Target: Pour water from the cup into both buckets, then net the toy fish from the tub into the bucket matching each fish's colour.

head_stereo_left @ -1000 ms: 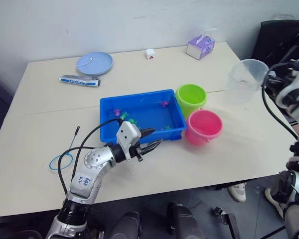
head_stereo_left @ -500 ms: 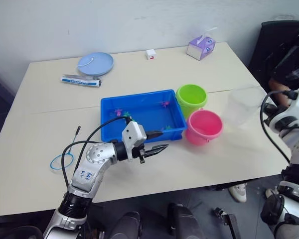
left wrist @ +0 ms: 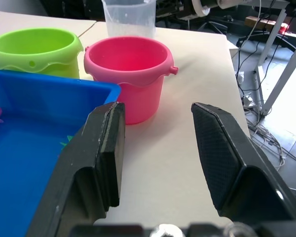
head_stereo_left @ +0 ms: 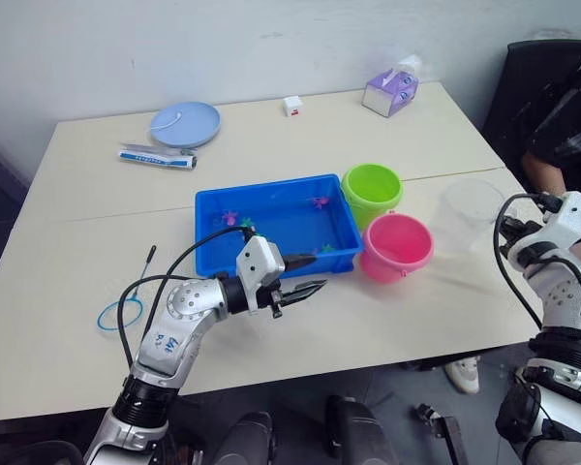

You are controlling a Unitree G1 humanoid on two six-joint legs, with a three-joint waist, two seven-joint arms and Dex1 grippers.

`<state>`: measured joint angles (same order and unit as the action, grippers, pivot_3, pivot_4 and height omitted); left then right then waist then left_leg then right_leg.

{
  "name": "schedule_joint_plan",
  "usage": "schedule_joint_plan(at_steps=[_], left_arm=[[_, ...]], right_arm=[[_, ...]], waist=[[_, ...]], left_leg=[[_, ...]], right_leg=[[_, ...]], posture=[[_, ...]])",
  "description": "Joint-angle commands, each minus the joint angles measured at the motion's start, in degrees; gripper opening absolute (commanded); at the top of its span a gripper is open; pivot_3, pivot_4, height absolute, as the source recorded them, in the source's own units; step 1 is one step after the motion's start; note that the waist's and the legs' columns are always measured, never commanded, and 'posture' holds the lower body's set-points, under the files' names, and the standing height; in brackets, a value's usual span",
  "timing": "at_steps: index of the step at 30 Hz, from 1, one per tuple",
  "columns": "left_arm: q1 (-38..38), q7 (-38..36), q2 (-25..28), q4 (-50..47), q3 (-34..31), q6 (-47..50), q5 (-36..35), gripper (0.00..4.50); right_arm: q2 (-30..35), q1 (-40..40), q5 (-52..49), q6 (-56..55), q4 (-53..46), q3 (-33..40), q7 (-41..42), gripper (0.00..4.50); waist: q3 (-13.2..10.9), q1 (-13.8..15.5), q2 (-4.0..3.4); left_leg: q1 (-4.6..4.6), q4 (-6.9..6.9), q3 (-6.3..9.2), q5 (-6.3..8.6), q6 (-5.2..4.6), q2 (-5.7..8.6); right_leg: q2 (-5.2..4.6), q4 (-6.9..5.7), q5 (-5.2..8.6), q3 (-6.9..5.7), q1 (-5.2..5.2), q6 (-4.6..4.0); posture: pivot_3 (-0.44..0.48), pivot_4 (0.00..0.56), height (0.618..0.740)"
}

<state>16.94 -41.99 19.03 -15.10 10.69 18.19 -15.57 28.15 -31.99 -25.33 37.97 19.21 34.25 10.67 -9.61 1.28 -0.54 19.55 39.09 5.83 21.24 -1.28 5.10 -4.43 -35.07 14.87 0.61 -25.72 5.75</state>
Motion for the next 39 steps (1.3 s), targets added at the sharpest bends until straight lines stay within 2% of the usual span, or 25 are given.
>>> schedule_joint_plan(at_steps=[1,10,12,14,15,16,18,31,39], left_arm=[[-0.30,0.29,0.35,-2.14,-0.46,0.03,-0.63,2.40],[0.31,0.80,0.11,-2.20,-0.20,0.35,-0.53,2.40],[0.37,0.81,0.16,-2.20,-0.25,0.37,-0.55,2.40],[0.41,0.83,0.20,-2.23,-0.28,0.46,-0.56,2.40],[0.41,0.84,0.20,-2.24,-0.29,0.47,-0.56,2.40],[0.40,0.84,0.21,-2.25,-0.30,0.50,-0.57,2.40],[0.43,0.82,0.25,-2.16,-0.36,0.47,-0.57,2.40],[0.71,1.18,0.05,-1.86,-0.31,0.51,-0.44,2.40],[1.06,0.76,-0.08,-0.88,-0.15,0.16,-0.57,2.40]], right_arm=[[-0.33,0.81,-1.13,-2.20,-0.90,0.84,-0.23,0.63],[-0.64,2.20,-1.28,-3.61,0.14,0.73,-0.84,0.63],[-0.52,2.26,-1.26,-3.80,0.36,0.70,-0.93,1.67],[-0.41,2.27,-1.31,-3.97,0.58,0.66,-0.95,2.52],[-0.37,2.27,-1.35,-4.01,0.66,0.65,-0.98,3.22],[-0.26,2.34,-1.20,-4.06,0.66,0.50,-1.02,3.37],[-0.15,2.41,-1.04,-4.10,0.68,0.32,-1.07,4.29],[-0.09,6.41,-1.97,-2.48,-4.23,0.71,-1.10,4.29],[-2.46,12.33,-7.29,4.96,-19.56,1.86,-4.04,4.29]], waist=[[0.00,0.08,0.00],[0.01,0.02,-0.01],[0.01,0.04,-0.01],[0.01,0.00,-0.01],[0.01,0.00,-0.01],[0.01,-0.01,-0.01],[0.01,-0.02,-0.01],[0.01,0.04,-0.01],[0.01,0.08,-0.02]], left_leg=[[0.00,0.00,0.00,0.00,0.00,0.00],[-0.01,0.00,-0.01,0.00,0.00,0.00],[-0.01,0.00,-0.02,0.00,-0.01,0.01],[-0.01,0.00,-0.01,0.00,0.00,0.01],[-0.01,0.00,-0.01,0.00,0.00,0.00],[-0.01,0.00,-0.01,0.00,0.00,0.00],[-0.01,0.00,-0.01,0.00,-0.01,0.00],[-0.01,0.00,-0.01,0.00,0.00,0.00],[-0.02,0.00,0.00,0.00,0.00,0.00]], right_leg=[[0.00,0.00,0.00,0.00,0.00,0.00],[0.00,0.01,0.00,0.01,0.00,0.00],[0.00,0.01,0.00,0.02,0.00,0.00],[0.00,0.01,0.00,0.02,0.00,0.00],[0.00,0.01,0.00,0.01,0.00,0.00],[0.00,0.01,0.00,0.02,0.00,0.00],[0.00,0.01,0.00,0.02,0.00,0.00],[0.00,0.01,0.00,0.02,0.00,0.00],[0.00,0.04,0.00,0.02,0.02,0.00]], posture=[[0.000,0.150,0.740],[0.000,0.150,0.740],[0.000,0.150,0.740],[0.000,0.150,0.740],[0.000,0.150,0.740],[0.000,0.150,0.740],[0.000,0.150,0.740],[0.000,0.150,0.740],[0.000,0.150,0.740]])
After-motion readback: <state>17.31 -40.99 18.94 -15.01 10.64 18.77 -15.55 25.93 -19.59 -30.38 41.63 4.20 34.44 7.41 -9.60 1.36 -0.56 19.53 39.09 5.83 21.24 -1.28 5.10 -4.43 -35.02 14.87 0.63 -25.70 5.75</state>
